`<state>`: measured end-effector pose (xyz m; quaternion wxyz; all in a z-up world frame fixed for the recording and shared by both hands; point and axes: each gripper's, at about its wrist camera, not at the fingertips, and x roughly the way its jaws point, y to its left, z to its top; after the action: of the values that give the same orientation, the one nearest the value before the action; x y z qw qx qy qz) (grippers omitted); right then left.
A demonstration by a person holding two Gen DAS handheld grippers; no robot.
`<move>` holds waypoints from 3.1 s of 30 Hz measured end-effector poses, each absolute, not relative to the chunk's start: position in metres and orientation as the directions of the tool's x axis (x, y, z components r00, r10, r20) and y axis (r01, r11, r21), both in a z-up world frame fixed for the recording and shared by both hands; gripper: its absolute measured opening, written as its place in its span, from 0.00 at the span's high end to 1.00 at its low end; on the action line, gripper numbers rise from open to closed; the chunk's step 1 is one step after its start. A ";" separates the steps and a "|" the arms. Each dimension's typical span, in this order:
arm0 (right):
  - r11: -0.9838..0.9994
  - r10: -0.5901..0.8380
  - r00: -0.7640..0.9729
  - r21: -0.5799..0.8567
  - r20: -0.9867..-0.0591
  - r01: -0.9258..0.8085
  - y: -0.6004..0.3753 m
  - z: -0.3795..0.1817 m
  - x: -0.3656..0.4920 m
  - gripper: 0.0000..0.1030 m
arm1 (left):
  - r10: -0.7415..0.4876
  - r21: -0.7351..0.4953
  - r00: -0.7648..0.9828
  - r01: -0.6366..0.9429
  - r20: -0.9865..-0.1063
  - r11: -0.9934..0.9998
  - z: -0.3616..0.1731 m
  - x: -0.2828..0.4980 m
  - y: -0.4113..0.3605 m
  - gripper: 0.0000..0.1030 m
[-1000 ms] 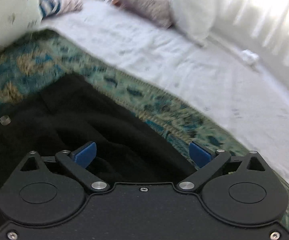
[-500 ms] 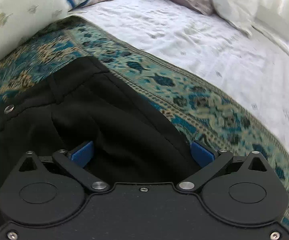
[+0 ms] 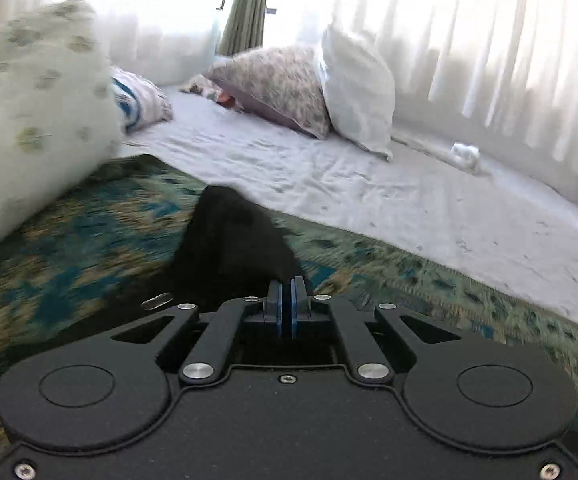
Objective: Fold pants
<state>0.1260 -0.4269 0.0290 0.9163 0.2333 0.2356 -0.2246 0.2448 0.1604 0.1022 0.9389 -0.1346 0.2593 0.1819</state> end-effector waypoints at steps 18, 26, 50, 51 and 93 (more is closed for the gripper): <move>0.737 -0.361 0.709 0.281 -0.606 0.615 -0.449 -0.008 0.018 0.93 | 0.214 -0.287 0.724 -0.502 -0.656 0.816 0.029 0.084 0.212 0.95; 0.862 -0.347 0.786 0.155 -0.512 0.482 -0.430 0.011 0.027 0.42 | 0.255 -0.245 0.706 -0.524 -0.661 0.816 0.030 0.077 0.208 0.93; 0.699 -0.531 0.579 0.067 -0.618 0.712 -0.525 -0.006 0.060 0.36 | 0.304 -0.158 0.692 -0.519 -0.655 0.840 0.021 0.078 0.201 0.81; 0.689 -0.530 0.579 0.083 -0.620 0.720 -0.527 -0.006 0.054 0.36 | 0.305 -0.151 0.693 -0.514 -0.653 0.844 0.021 0.078 0.200 0.80; 0.892 0.405 0.693 0.423 -0.596 -0.157 -0.109 0.058 0.264 0.21 | 0.260 -0.073 0.777 -0.364 -0.573 0.928 0.006 0.060 0.210 0.41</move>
<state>0.2638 -0.1087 0.0579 0.9039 0.1723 0.3594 0.1554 0.0602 0.2101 0.0061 0.9383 -0.0903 0.2894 0.1662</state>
